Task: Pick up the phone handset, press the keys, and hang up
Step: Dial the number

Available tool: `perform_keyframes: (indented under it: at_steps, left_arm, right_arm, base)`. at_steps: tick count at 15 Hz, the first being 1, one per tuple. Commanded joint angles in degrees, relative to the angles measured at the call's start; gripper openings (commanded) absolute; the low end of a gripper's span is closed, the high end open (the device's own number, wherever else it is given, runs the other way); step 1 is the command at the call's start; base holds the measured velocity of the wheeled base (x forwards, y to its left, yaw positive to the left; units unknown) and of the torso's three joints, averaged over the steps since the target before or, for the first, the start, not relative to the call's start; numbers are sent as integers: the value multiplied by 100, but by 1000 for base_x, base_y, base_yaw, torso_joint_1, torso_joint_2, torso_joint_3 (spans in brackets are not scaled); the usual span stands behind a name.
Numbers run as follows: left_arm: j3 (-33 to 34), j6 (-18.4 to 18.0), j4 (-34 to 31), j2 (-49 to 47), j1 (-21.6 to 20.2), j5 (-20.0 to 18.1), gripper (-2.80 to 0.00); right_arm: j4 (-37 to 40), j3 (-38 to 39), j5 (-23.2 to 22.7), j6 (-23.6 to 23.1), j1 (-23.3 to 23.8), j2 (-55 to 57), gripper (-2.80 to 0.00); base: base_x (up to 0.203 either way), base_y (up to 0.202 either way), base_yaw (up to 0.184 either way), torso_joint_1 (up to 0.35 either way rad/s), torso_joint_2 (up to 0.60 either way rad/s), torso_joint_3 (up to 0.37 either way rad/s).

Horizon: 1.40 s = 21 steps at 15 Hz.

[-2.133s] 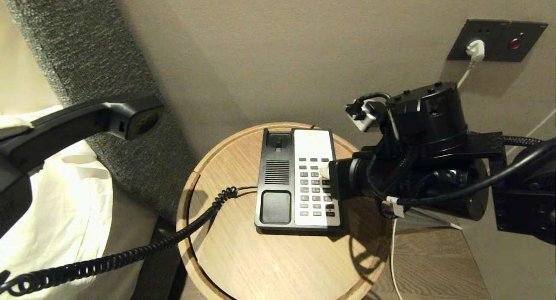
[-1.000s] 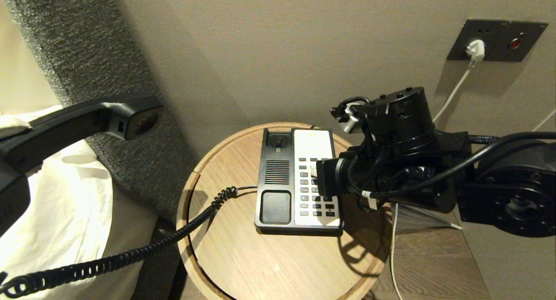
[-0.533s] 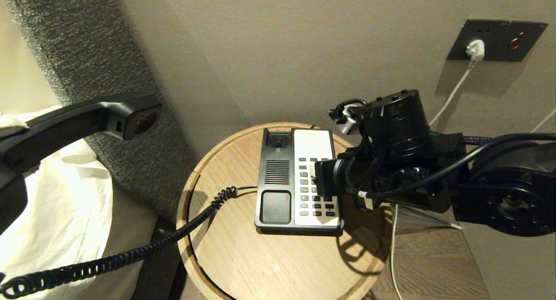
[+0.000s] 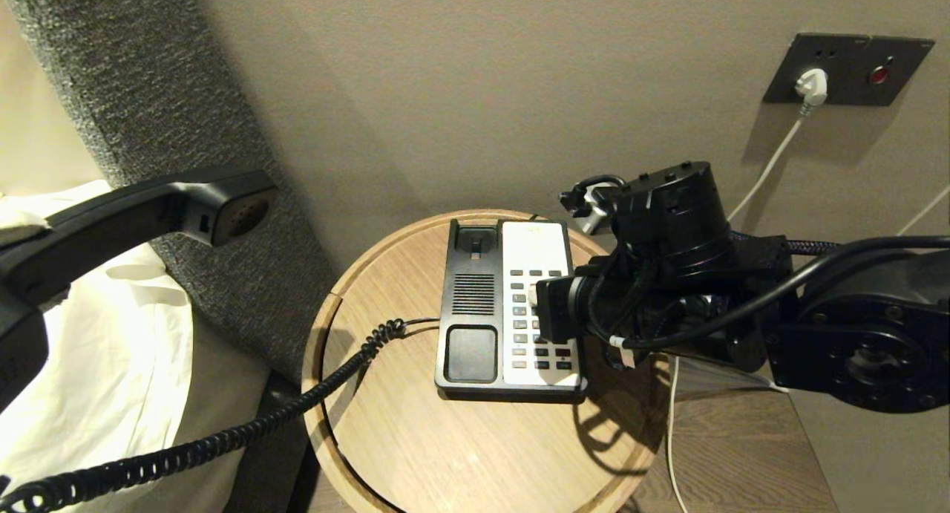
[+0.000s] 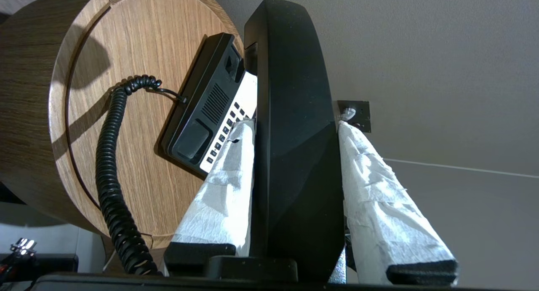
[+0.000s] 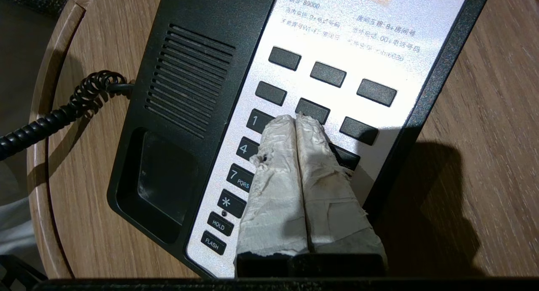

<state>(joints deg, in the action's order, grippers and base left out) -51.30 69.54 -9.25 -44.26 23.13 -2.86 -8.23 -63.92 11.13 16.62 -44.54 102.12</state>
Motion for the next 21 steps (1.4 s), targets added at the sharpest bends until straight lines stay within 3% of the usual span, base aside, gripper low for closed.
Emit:
perform_keyframes:
  at_steps: [1, 21]
  left_arm:
    - [6, 42, -6, -3, -1, -4, -280]
    - [138, 42, 2, 76, -1, 5, -280]
  right_arm:
    - [14, -7, 21, 17, -2, -17, -280]
    - [-100, 397, -208, 184, -63, -395, -280]
  base:
    - [0, 0, 0, 0, 0, 0]
    - [0, 0, 0, 0, 0, 0]
